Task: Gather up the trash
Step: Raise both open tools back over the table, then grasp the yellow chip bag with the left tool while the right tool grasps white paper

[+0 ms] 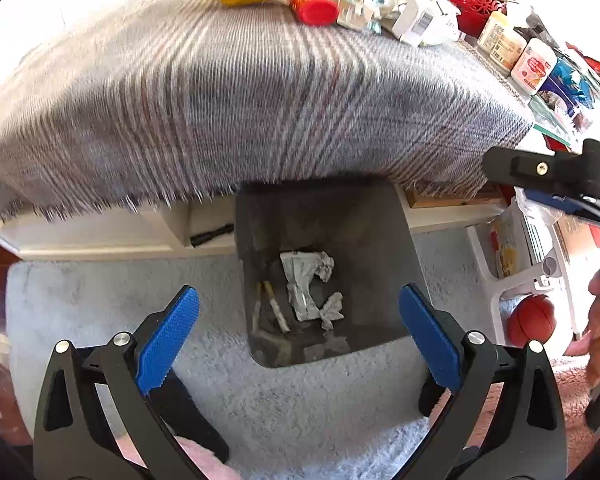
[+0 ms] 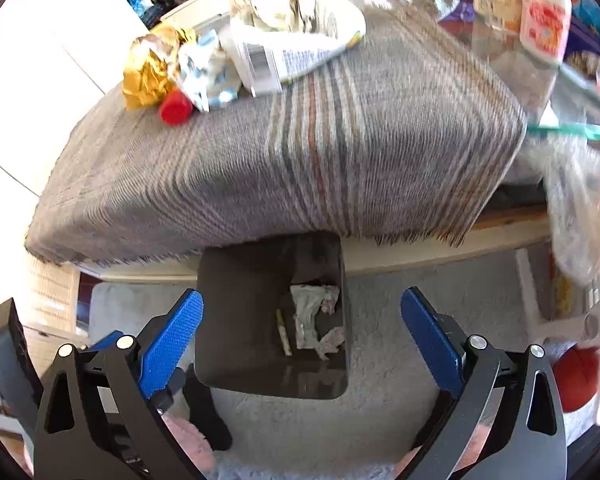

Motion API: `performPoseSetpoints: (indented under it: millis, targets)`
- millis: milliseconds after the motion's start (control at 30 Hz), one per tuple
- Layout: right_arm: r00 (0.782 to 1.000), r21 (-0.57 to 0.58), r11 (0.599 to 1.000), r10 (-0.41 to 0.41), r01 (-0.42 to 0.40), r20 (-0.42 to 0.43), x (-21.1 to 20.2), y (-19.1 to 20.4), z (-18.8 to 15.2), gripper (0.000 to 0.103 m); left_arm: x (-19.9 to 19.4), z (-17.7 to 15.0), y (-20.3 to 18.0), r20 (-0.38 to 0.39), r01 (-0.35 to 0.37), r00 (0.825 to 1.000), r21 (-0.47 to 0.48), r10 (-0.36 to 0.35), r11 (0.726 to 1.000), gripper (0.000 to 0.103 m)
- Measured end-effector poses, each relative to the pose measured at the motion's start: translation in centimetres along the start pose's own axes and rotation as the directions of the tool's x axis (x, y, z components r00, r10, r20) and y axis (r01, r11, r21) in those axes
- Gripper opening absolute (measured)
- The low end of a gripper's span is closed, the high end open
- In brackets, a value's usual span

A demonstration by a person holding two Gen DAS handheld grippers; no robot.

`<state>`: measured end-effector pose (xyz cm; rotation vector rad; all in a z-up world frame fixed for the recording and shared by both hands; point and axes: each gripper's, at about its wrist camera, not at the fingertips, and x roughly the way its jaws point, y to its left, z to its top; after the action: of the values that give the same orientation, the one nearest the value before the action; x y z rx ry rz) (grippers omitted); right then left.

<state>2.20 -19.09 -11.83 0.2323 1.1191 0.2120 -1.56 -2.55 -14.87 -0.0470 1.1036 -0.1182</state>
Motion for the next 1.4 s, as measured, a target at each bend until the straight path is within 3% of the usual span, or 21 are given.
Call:
performPoseSetpoints:
  millis: [333, 500, 700, 767, 1000, 1400]
  targets:
    - [0.991, -0.025, 0.998, -0.062, 0.065, 0.117, -4.5, -0.2, 7.5, 0.1, -5.7, 9.2, 1.8, 0.128, -0.117, 0.986, 0.048, 0.111, 0.992, 0.095]
    - [0.982, -0.004, 0.998, -0.069, 0.07, 0.176, -5.9, -0.3, 11.9, 0.1, -7.4, 14.1, 2.6, 0.184, -0.133, 0.975, 0.036, 0.124, 0.99, 0.095]
    - [0.981, 0.051, 0.998, -0.048, 0.039, 0.189, -5.2, -1.0, 15.4, 0.099, -6.2, 18.2, 2.6, 0.198, -0.123, 0.974, 0.035, 0.114, 0.992, 0.095]
    - [0.983, 0.063, 0.998, -0.028, 0.016, 0.18, -4.5, -1.2, 16.4, 0.096, -5.7, 19.2, 2.9, 0.198, -0.105, 0.975, 0.029, 0.098, 0.994, 0.095]
    - [0.991, 0.043, 0.999, 0.003, -0.009, 0.132, -1.4, -1.0, 18.8, 0.065, -3.3, 22.3, 2.0, 0.189, -0.113, 0.977, 0.058, 0.101, 0.992, 0.095]
    - [0.991, 0.027, 0.999, 0.024, -0.028, 0.13, -0.4, -0.9, 20.8, 0.059, -0.9, 25.7, 3.8, 0.187, -0.032, 0.982, -0.02, 0.035, 0.999, 0.095]
